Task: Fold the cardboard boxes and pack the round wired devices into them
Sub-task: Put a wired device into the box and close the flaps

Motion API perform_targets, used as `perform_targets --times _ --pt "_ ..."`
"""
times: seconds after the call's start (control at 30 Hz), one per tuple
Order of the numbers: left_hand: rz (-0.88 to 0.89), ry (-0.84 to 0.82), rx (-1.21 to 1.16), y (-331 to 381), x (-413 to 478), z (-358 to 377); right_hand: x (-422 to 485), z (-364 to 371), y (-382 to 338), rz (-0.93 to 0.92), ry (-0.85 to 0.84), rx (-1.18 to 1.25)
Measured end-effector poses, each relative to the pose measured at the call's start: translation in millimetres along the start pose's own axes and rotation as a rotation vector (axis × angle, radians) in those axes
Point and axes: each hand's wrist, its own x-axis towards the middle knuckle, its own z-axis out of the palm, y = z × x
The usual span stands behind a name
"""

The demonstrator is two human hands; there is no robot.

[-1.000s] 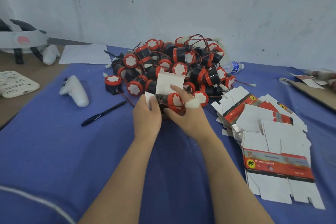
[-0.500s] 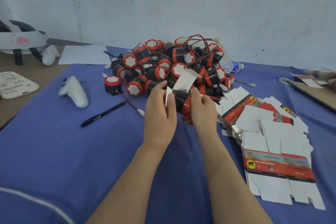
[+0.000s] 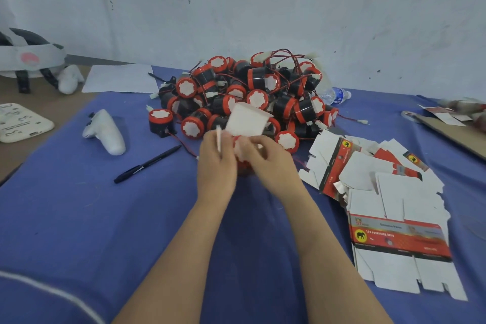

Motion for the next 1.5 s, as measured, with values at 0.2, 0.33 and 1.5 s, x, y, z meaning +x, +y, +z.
perform_targets --times 0.2,0.33,1.5 --pt "-0.159 -0.029 -0.274 0 4 -1 -4 10 -3 -0.105 0.05 -0.151" --pt "-0.238 -0.058 -0.369 -5 6 -3 -5 9 -4 -0.232 0.087 -0.371" --pt "-0.195 -0.263 0.231 -9 3 2 -3 -16 -25 -0.02 0.282 -0.011"
